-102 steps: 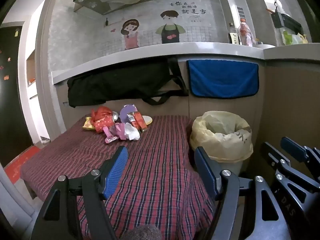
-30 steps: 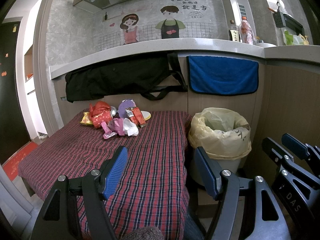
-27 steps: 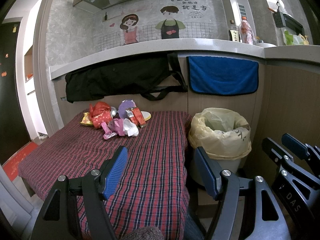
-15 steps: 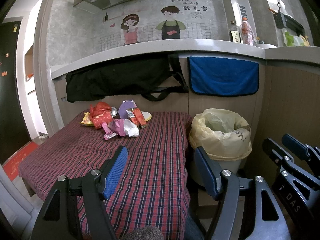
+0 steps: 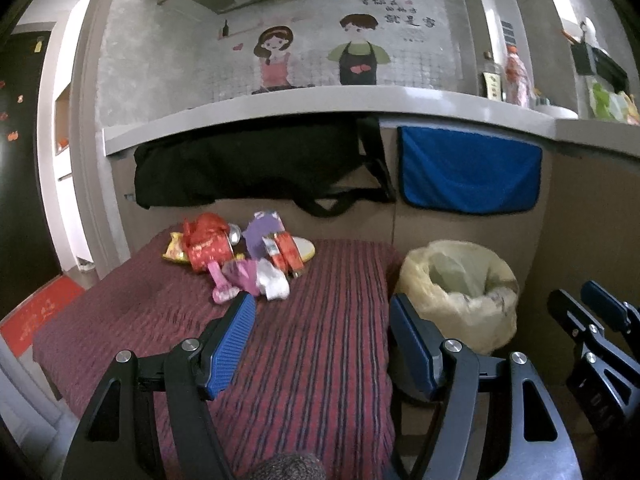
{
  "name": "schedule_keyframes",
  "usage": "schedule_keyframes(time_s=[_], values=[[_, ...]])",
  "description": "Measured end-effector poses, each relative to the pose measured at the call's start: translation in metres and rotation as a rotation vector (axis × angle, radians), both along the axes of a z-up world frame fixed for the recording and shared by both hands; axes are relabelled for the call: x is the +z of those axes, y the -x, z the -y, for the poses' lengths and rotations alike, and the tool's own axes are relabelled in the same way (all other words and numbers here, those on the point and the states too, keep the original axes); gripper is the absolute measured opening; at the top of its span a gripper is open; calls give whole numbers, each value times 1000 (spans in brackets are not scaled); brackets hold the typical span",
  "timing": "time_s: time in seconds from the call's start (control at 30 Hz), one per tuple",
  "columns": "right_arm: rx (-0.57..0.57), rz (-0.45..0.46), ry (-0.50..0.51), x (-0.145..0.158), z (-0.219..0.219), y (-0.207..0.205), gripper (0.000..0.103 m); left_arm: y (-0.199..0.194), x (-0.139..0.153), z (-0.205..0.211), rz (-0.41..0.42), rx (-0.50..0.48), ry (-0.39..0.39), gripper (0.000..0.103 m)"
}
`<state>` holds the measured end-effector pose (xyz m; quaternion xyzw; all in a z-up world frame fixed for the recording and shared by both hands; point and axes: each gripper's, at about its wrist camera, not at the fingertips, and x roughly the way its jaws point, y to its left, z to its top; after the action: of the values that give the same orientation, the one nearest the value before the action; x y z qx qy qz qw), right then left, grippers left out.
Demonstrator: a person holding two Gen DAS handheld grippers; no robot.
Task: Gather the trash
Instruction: 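Close the right gripper on the yellow snack wrapper while the left tool approaches the pile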
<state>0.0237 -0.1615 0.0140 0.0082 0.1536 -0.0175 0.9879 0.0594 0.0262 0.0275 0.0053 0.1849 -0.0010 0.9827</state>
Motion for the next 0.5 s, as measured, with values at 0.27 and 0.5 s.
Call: schedule_keyframes(time_s=[0.27,0.5], values=[[82,-26,-25,26,-24,-80,45,-75,9,-49,-60,2,14,70],[190,-100,-42,27,-76,-165,45,-143,-2,-144,-133,10,105,70]])
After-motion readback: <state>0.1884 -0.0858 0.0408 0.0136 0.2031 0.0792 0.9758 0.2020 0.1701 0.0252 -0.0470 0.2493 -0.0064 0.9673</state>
